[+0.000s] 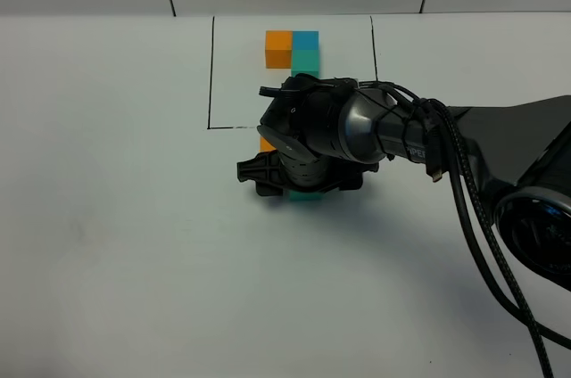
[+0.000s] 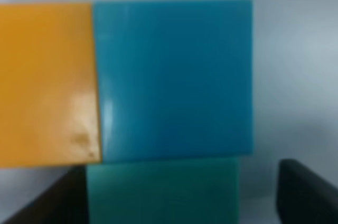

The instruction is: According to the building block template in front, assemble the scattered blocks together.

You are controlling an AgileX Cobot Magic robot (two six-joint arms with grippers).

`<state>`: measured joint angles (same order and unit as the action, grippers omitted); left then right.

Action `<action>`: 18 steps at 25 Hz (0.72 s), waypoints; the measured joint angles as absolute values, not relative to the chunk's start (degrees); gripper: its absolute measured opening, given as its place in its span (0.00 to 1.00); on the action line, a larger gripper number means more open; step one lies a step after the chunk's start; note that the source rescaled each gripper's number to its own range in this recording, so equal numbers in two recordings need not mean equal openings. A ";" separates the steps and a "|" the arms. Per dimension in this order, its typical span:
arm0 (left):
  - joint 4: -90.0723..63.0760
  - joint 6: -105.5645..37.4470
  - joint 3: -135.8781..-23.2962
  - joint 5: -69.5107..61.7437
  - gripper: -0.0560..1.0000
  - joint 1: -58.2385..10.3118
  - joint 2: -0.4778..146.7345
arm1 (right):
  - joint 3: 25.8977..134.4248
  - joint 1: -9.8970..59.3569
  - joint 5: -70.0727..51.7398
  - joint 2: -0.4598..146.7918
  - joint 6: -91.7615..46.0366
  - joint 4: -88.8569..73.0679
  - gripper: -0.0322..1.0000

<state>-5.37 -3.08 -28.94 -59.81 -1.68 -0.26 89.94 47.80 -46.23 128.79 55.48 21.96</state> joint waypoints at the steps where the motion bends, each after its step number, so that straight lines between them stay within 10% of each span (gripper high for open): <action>1: -5.37 -3.08 -28.94 -59.81 0.77 -1.68 -0.26 | 89.94 47.80 -46.10 128.65 55.29 21.90 0.74; 6: -5.37 -3.08 -28.94 -59.81 0.77 -1.68 -0.26 | 89.45 47.76 -45.92 126.75 52.34 19.33 0.98; 18: -5.37 -3.08 -28.94 -59.81 0.77 -1.68 -0.26 | 89.45 47.34 -50.09 111.73 46.21 21.28 0.99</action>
<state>-5.37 -3.08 -28.94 -59.81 -1.68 -0.26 89.45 47.34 -50.09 111.73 46.21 21.28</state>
